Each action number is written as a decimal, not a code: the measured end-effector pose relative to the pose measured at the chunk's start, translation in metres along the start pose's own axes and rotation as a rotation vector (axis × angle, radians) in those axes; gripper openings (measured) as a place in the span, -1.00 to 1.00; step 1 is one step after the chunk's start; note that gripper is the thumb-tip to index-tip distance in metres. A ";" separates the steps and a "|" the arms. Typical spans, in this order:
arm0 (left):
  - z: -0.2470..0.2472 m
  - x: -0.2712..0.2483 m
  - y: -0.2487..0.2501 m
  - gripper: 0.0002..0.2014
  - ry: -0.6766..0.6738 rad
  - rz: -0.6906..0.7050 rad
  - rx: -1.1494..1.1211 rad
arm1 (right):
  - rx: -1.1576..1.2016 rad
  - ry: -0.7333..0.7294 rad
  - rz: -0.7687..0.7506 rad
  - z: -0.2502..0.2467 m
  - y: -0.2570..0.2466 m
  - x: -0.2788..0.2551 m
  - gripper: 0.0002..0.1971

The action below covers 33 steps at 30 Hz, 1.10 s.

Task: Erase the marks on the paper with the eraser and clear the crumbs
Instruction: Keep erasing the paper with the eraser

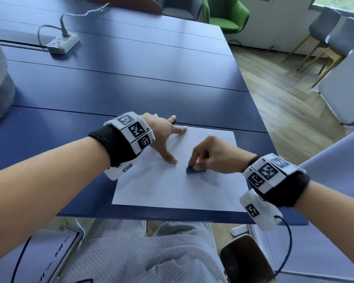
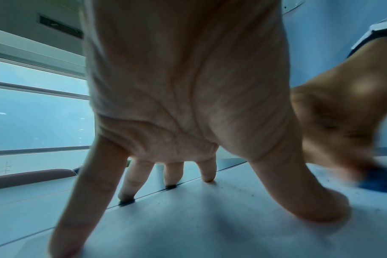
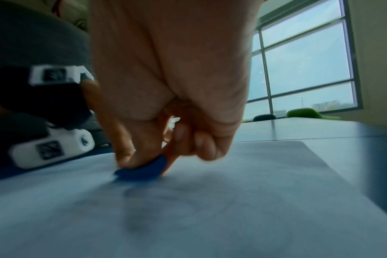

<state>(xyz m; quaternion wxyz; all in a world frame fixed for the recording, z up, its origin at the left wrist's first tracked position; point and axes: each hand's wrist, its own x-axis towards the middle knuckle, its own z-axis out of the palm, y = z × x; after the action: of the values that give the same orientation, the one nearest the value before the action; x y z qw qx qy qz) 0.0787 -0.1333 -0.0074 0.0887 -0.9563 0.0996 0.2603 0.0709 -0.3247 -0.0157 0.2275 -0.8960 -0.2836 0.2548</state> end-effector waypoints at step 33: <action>0.001 0.000 0.000 0.14 -0.008 0.000 0.009 | -0.064 0.136 -0.034 0.014 -0.005 -0.020 -0.84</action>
<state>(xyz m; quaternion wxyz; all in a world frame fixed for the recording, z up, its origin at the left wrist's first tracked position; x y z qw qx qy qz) 0.0784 -0.1334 -0.0087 0.0934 -0.9549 0.1006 0.2634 0.0467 -0.3296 -0.0177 0.2219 -0.9130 -0.2909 0.1803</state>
